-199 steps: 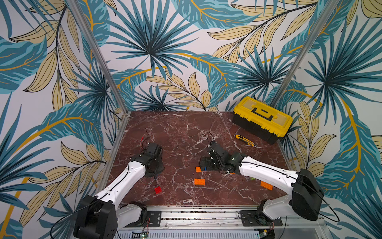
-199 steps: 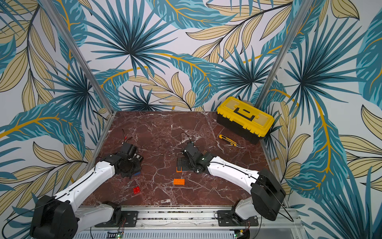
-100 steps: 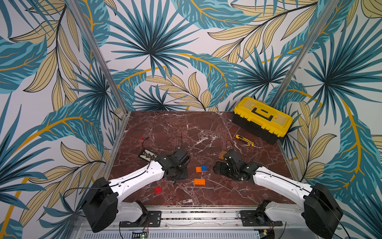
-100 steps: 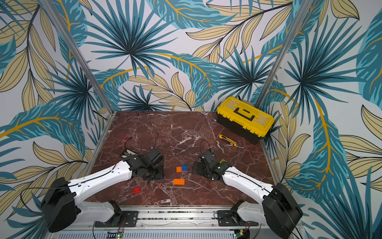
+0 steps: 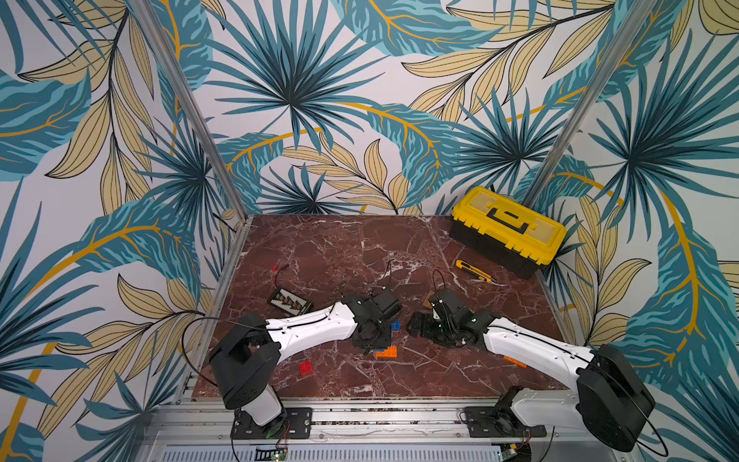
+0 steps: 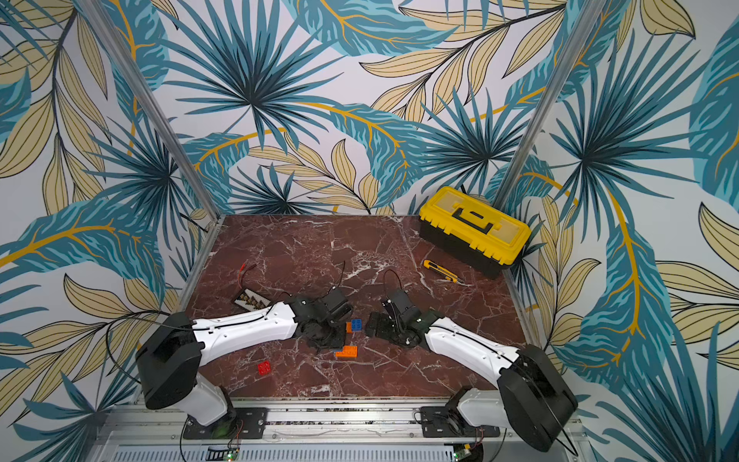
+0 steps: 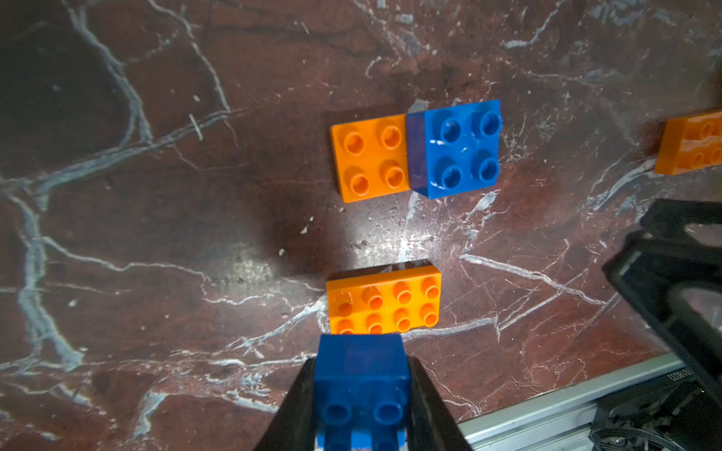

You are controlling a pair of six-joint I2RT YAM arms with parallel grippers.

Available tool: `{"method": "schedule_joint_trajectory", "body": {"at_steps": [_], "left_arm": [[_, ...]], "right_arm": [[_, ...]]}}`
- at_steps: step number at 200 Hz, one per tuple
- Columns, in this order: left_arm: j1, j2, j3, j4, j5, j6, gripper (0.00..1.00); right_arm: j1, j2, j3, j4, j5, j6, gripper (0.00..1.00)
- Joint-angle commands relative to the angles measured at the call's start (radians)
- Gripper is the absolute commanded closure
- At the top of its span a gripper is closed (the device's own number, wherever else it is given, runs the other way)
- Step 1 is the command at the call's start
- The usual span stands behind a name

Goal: Assemble the number 5 with lego
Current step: Assemble the lego brick with the lego brick.

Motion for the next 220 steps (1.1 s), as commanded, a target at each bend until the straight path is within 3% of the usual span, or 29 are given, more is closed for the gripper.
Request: {"method": "schedule_joint_trajectory", "body": {"at_steps": [1,220], "left_arm": [[-0.008,0.026,0.047,-0.007,0.016,0.030,0.84],[-0.027,0.143,0.088,-0.071,-0.023,0.041,0.79]], "right_arm": [[0.002,0.004,-0.025,0.005,-0.021,0.008,0.01],[0.000,0.020,-0.059,0.070,-0.042,0.065,0.01]]}}
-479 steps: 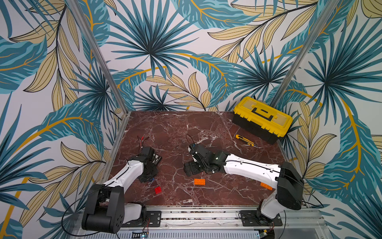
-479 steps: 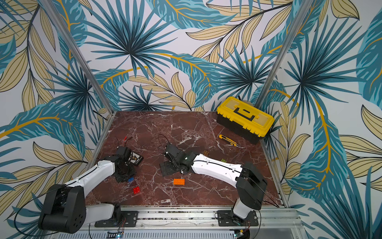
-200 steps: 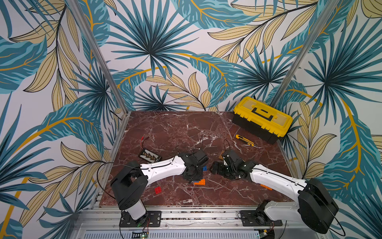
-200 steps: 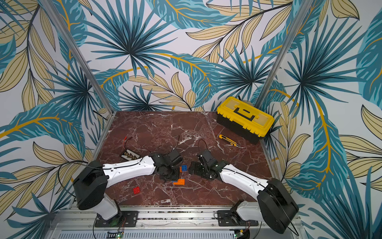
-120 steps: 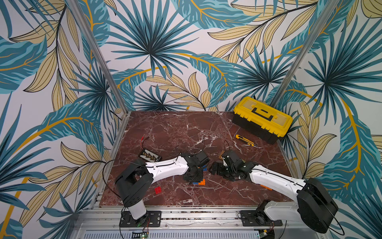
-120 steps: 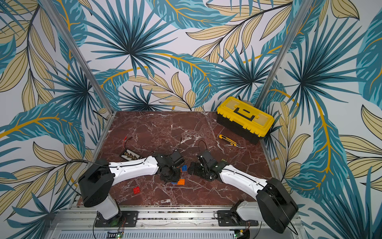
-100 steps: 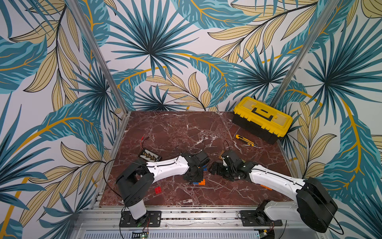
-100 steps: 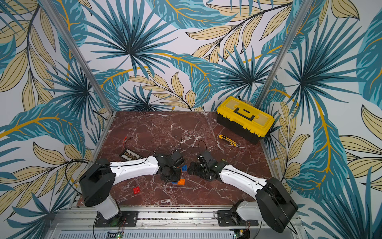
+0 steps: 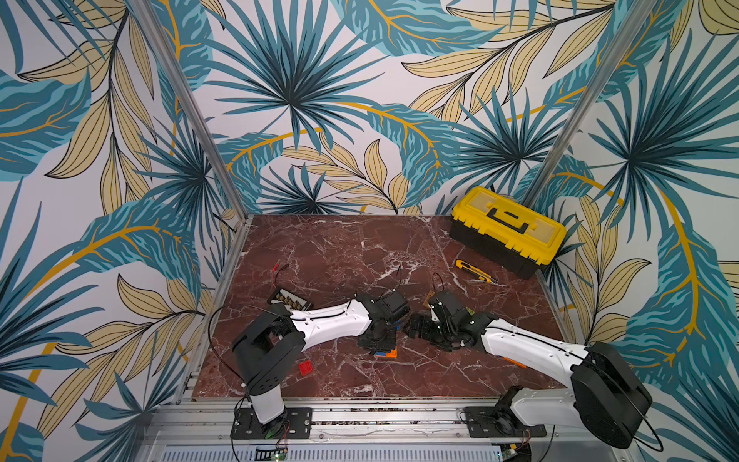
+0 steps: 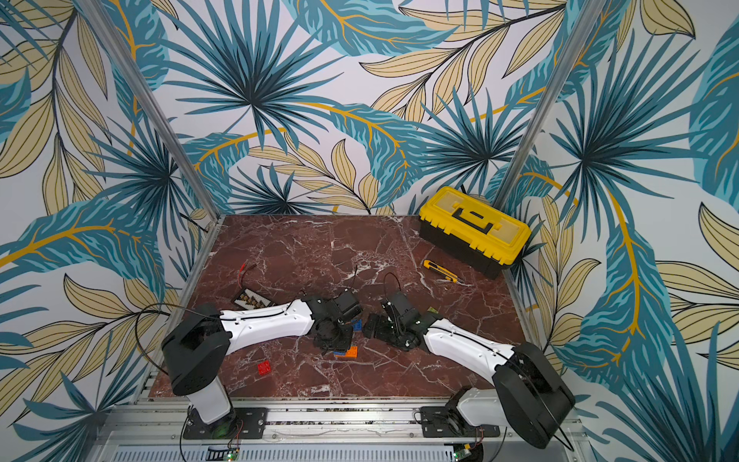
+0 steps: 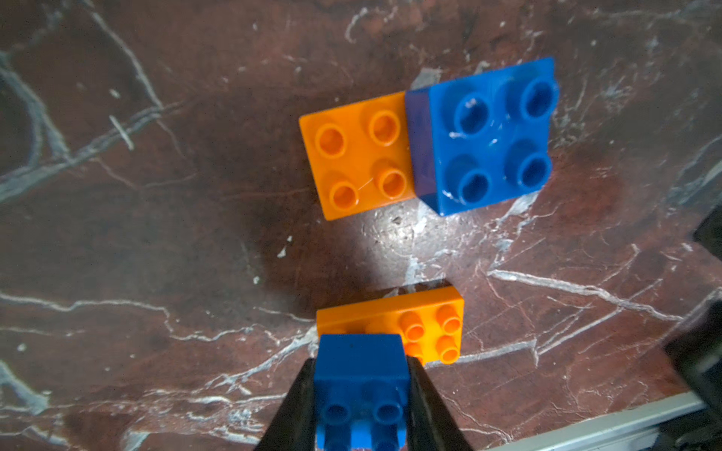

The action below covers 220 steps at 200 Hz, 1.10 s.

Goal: Assemble the number 5 with lego
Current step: Assemble the lego brick with the lego brick.

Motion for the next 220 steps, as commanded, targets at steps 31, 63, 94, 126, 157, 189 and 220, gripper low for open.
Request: {"method": "schedule_joint_trajectory", "body": {"at_steps": [31,63,94,126,157,189,220], "left_arm": [[-0.006,0.032,0.009,-0.007,-0.011,-0.034,0.78],[-0.009,0.031,0.008,-0.009,-0.021,-0.056,0.77],[-0.012,0.030,0.011,-0.029,-0.035,-0.078,0.75],[-0.026,0.011,0.037,-0.063,-0.071,-0.093,0.75],[-0.030,-0.029,0.050,-0.075,-0.091,-0.112,0.75],[-0.034,-0.047,0.049,-0.081,-0.095,-0.133,0.75],[-0.050,-0.051,0.036,-0.055,-0.090,-0.188,0.75]], "right_arm": [[0.001,0.005,-0.032,0.011,0.014,0.025,0.01],[0.001,0.005,-0.034,0.011,0.018,0.030,0.01],[0.000,0.005,-0.036,0.006,0.023,0.034,0.01],[0.001,0.005,-0.036,0.010,0.022,0.032,0.01],[0.002,0.002,-0.040,0.022,0.003,0.028,0.02],[0.001,-0.005,-0.070,0.096,-0.037,0.041,0.08],[0.003,0.000,-0.119,0.196,-0.090,0.074,0.16]]}}
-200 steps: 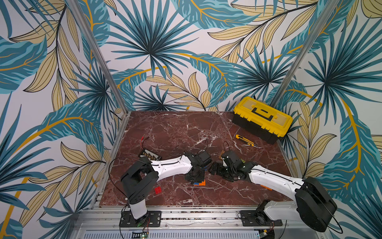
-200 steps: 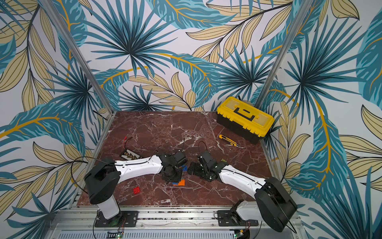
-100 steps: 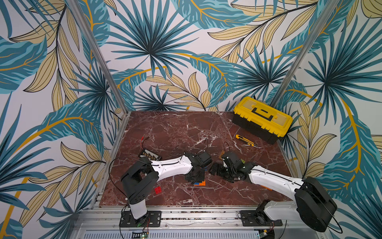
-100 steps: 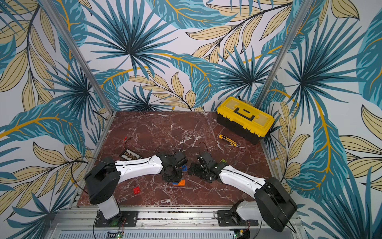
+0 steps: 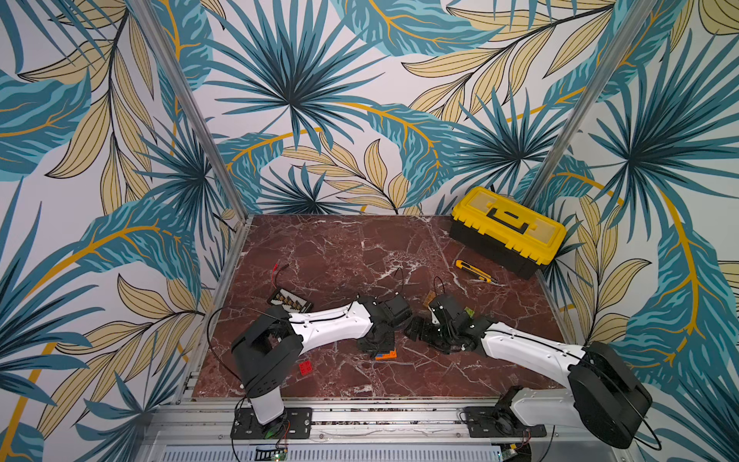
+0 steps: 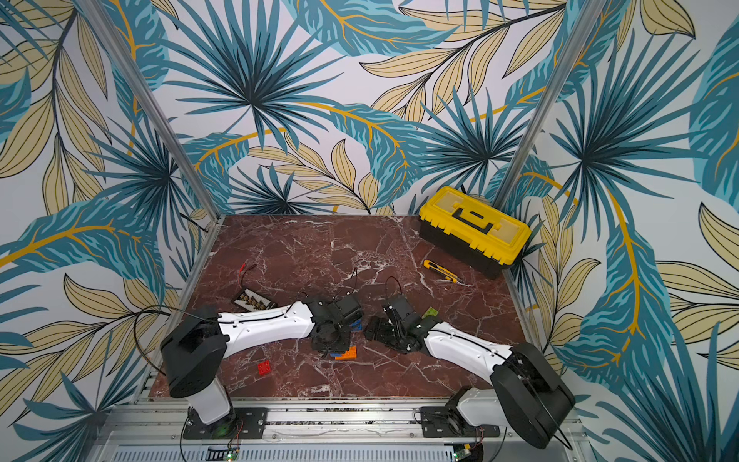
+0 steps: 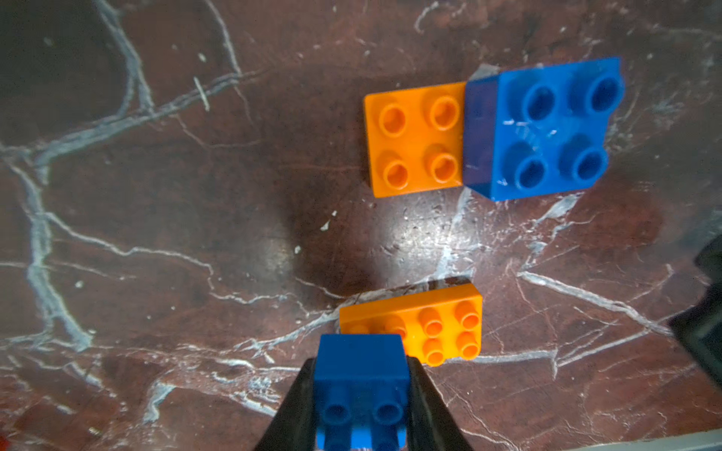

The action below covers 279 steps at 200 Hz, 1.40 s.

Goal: Assemble the number 5 with lego
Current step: Assemble the lego brick with the lego brick.

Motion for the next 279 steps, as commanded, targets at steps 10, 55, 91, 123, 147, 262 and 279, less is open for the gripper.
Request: {"method": "schedule_joint_trajectory", "body": {"at_steps": [10,55,91,123,147,262,279], "left_arm": [[-0.019,-0.022,0.023,0.006,-0.007,-0.061,0.74],[-0.030,0.001,0.049,-0.036,-0.036,-0.100,0.74],[-0.029,0.026,0.053,-0.028,-0.037,-0.113,0.73],[-0.030,0.057,0.062,0.000,-0.009,-0.108,0.73],[-0.029,0.057,0.054,-0.012,-0.020,-0.122,0.71],[-0.040,0.074,0.010,0.011,0.008,-0.205,0.69],[-0.043,0.091,0.011,0.015,0.021,-0.207,0.69]], "right_arm": [[0.004,0.006,-0.053,0.116,-0.065,0.034,0.19],[0.005,0.034,-0.055,0.145,-0.096,0.030,0.21],[0.005,0.034,-0.061,0.148,-0.089,0.025,0.21],[0.004,0.036,-0.064,0.142,-0.080,0.026,0.20],[0.004,0.041,-0.064,0.143,-0.084,0.028,0.20],[0.014,0.052,-0.089,0.221,-0.145,0.039,0.35],[0.019,0.063,-0.089,0.225,-0.151,0.042,0.39]]}}
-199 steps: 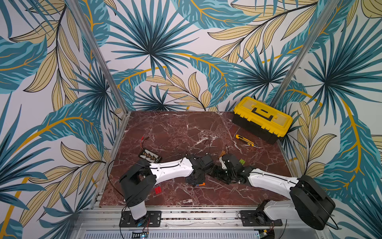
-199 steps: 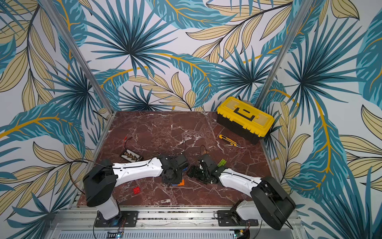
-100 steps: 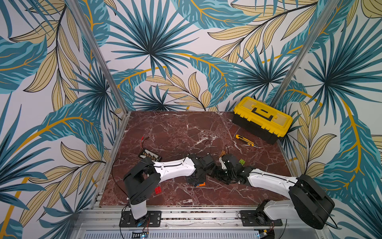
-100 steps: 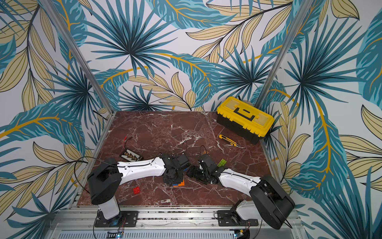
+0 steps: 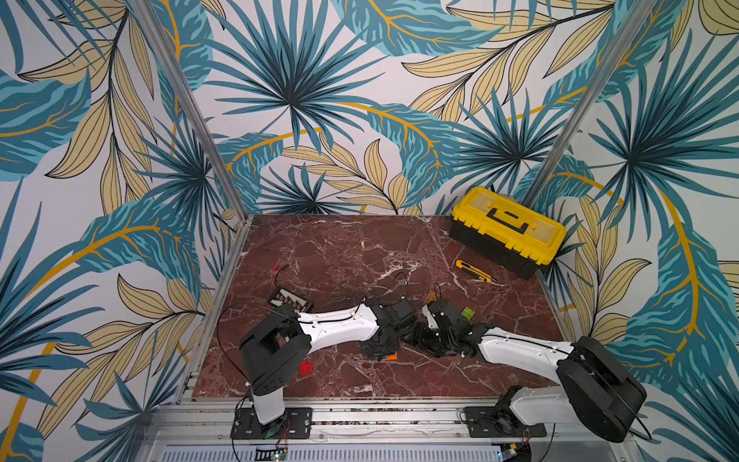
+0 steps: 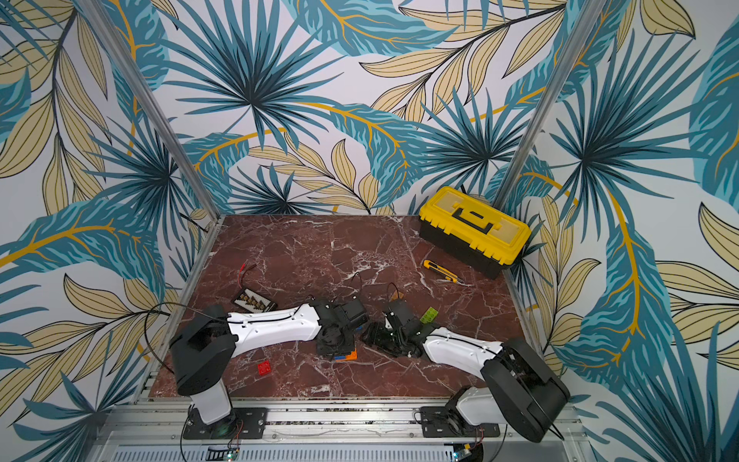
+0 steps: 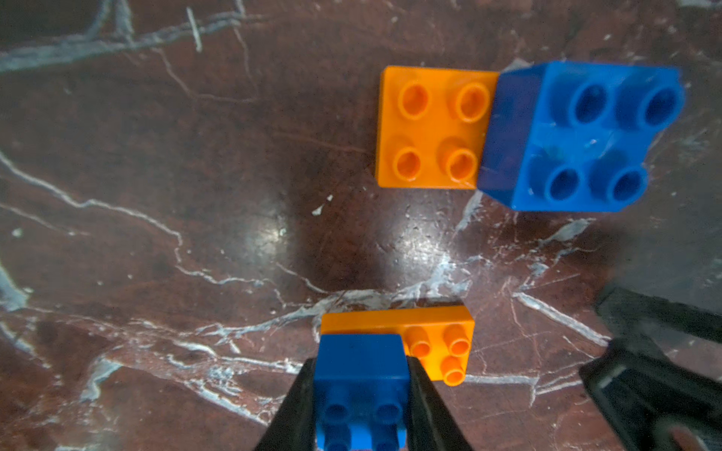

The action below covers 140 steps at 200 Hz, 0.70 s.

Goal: Assemble the number 5 with lego
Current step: Assemble the lego brick with the lego brick.

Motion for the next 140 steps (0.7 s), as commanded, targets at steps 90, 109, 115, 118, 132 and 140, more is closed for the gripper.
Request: {"method": "schedule_joint_trajectory", "body": {"at_steps": [90,109,115,118,132,140], "left_arm": [[-0.026,0.128,0.000,-0.031,0.021,0.037,0.70],[-0.026,0.139,-0.023,-0.007,0.036,0.045,0.72],[-0.026,0.148,-0.028,0.005,0.046,0.051,0.73],[-0.026,0.153,-0.030,0.008,0.051,0.053,0.73],[-0.027,0.183,-0.039,0.021,0.079,0.060,0.74],[-0.027,0.191,-0.053,0.047,0.097,0.058,0.75]], "right_arm": [[0.019,0.019,-0.033,0.012,0.032,0.015,0.44],[0.020,0.007,-0.035,-0.006,0.055,0.015,0.44],[0.020,0.001,-0.035,-0.012,0.065,0.014,0.44],[0.019,-0.001,-0.034,-0.016,0.071,0.014,0.44],[0.019,-0.012,-0.036,-0.036,0.094,0.015,0.44],[0.018,-0.019,-0.036,-0.043,0.102,0.013,0.44]]}}
